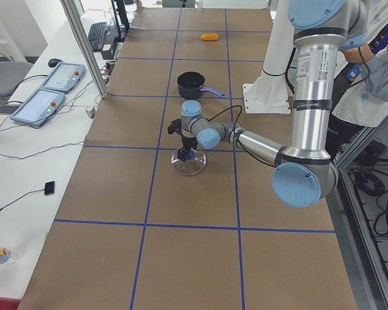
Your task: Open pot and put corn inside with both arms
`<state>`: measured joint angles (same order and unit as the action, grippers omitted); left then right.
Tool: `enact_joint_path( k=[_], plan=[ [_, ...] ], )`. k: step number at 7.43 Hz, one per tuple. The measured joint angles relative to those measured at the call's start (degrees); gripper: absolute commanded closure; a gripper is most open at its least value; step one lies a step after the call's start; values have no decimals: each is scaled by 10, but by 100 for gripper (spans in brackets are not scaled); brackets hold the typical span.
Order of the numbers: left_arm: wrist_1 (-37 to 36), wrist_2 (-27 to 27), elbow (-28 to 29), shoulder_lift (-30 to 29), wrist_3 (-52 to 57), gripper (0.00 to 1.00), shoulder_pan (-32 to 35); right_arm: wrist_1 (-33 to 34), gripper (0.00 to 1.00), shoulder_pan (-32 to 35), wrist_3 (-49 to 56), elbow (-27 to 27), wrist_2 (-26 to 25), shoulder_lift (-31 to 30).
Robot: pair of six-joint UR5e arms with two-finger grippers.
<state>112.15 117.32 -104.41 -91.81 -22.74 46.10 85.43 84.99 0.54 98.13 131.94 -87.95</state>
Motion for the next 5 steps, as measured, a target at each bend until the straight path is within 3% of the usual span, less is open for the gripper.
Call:
enact_joint_path(
  k=[2, 5],
  plan=[
    [-41, 67, -5, -7, 21, 2, 80, -1, 0, 0, -9, 3, 2, 1],
    [-183, 117, -4, -9, 232, 2, 264, -25, 0, -12, -64, 12, 11, -4]
  ],
)
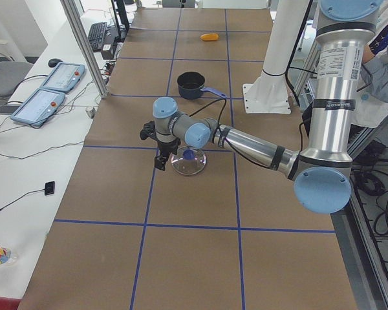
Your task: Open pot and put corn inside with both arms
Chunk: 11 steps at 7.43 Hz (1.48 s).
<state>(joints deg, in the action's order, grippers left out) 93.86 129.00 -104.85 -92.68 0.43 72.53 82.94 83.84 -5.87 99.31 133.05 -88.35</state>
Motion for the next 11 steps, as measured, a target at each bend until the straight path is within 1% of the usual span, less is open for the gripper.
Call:
enact_joint_path(
  k=[1, 2, 3, 4, 5, 7, 8, 9, 10, 11],
  plan=[
    [-40, 1, 16, 1, 97, 2, 64, -15, 0, -9, -25, 7, 1, -8],
    [-62, 1, 43, 2, 182, 2, 112, -46, 0, -25, -64, 20, 2, -24],
    [-66, 1, 79, 5, 244, 2, 156, -88, 0, -48, -116, 36, 0, -48],
    [-57, 3, 107, 7, 271, 2, 194, -134, 0, -72, -163, 46, -6, -76],
    [-49, 3, 120, 8, 277, 2, 215, -199, 0, -98, -209, 50, -20, -115],
    [-43, 4, 127, 9, 279, 2, 227, -360, 0, -171, -324, 51, -71, -202],
    [-42, 4, 127, 10, 279, 2, 228, -414, 0, -228, -386, 51, -119, -228],
    [-42, 4, 127, 10, 279, 2, 228, -445, 1, -290, -439, 48, -176, -242],
    [-42, 8, 127, 10, 279, 2, 228, -473, 2, -334, -470, 39, -216, -252],
    [-42, 16, 127, 10, 278, 2, 228, -510, 6, -362, -484, 17, -241, -262]
  ],
)
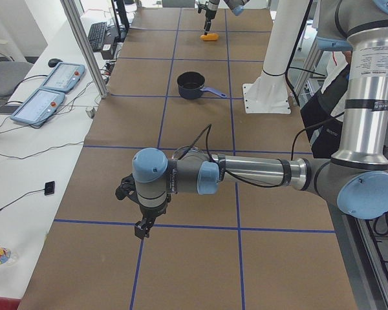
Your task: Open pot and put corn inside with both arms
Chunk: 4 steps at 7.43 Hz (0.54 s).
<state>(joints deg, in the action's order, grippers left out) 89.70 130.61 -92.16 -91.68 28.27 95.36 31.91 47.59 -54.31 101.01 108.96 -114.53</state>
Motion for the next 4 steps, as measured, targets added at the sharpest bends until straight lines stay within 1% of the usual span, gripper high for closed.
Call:
enact_joint_path(
  k=[1, 2, 3, 4],
  plan=[
    [0, 6, 0, 0, 0, 2, 0, -36, 36, -17, -5, -28, -18, -4],
    [0, 8, 0, 1, 0, 2, 0, -59, 88, -28, -7, -47, -28, -6],
    [1, 9, 0, 3, 1, 2, 0, -69, 100, -36, -8, -55, -32, -7],
    [1, 10, -1, 6, 1, 2, 0, -72, 100, -42, -8, -58, -34, -6]
  ],
)
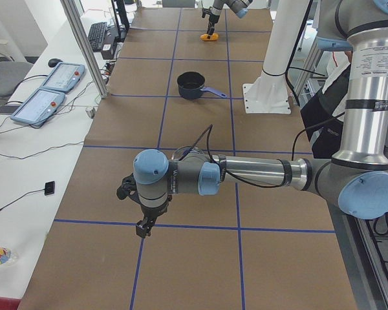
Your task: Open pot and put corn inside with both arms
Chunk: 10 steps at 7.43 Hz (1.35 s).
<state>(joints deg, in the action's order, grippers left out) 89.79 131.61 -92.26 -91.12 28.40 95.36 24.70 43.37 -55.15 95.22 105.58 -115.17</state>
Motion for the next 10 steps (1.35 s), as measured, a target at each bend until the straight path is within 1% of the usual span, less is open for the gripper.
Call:
enact_joint_path(
  k=[1, 2, 3, 4, 5, 6, 7, 9, 10],
  plan=[
    [0, 0, 0, 2, 0, 2, 0, -1, 100, -3, 1, 5, 1, 2],
    [0, 0, 0, 2, 0, 2, 0, 2, 100, 0, 3, 22, 13, 5],
    [0, 0, 1, 2, 0, 2, 0, 17, 100, 18, 4, 47, 43, 15],
    [0, 0, 2, 2, 0, 2, 0, 54, 100, 49, 4, 66, 83, 48],
    [0, 0, 4, 2, 0, 2, 0, 114, 100, 71, 3, 74, 105, 107],
    [0, 0, 5, 2, -1, 2, 0, 199, 100, 79, 1, 76, 109, 183],
    [0, 0, 6, 2, -1, 2, 0, 293, 100, 75, -6, 77, 101, 262],
    [0, 0, 7, 5, -1, 2, 0, 497, 100, 19, -89, 74, 41, 439],
    [0, 0, 8, 7, -1, 2, 0, 622, 100, -13, -139, 73, 10, 536]
  ],
)
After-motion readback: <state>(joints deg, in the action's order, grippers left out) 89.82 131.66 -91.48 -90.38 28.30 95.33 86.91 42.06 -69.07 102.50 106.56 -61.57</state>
